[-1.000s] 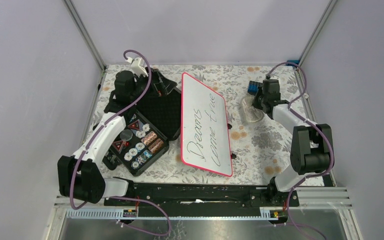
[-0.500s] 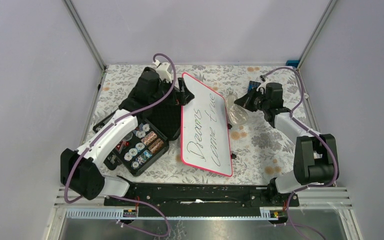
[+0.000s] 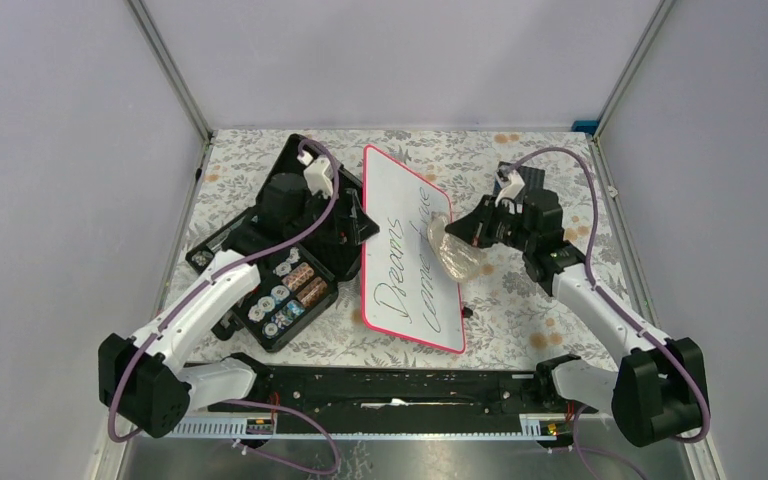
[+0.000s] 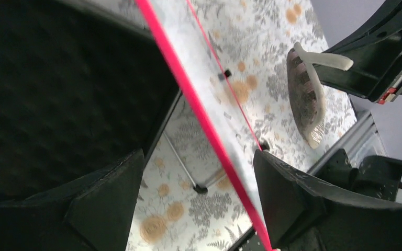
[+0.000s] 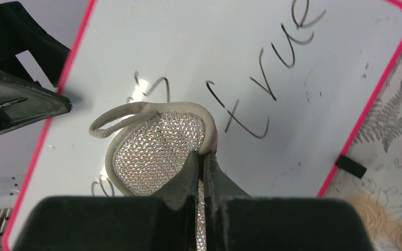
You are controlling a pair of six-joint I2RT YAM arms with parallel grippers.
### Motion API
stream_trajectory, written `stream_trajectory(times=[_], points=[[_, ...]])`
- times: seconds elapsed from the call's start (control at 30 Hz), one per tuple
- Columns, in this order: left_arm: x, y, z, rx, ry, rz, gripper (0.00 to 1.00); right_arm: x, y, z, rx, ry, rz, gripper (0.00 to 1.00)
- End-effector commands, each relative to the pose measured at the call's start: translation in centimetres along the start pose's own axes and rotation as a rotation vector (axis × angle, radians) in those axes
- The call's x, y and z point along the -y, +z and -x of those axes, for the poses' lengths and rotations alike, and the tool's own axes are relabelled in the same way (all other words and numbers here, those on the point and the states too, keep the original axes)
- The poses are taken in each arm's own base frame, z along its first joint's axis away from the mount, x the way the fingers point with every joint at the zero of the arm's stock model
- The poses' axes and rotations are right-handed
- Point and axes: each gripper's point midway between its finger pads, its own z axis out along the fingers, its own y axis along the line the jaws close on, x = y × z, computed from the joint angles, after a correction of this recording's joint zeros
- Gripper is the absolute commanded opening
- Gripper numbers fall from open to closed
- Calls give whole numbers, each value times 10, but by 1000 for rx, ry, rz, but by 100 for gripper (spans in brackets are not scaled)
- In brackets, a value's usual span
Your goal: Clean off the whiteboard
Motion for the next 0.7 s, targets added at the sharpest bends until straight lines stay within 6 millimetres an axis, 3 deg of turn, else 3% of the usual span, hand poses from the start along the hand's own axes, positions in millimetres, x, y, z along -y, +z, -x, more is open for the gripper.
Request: stream_trajectory(times=[0.0, 0.13, 0.27, 0.67], points=[[15, -7, -8, -4, -55, -75, 81, 8, -2, -28, -51, -38, 9, 0], [26, -10, -11, -15, -40, -115, 79, 6, -2, -39, -42, -107, 43, 0], [31, -10, -20, -64, -21, -112, 68, 3, 3, -39, -40, -126, 61, 0], [38, -29, -46, -107, -47, -108, 54, -64, -1, -54, -18, -285, 275, 0]])
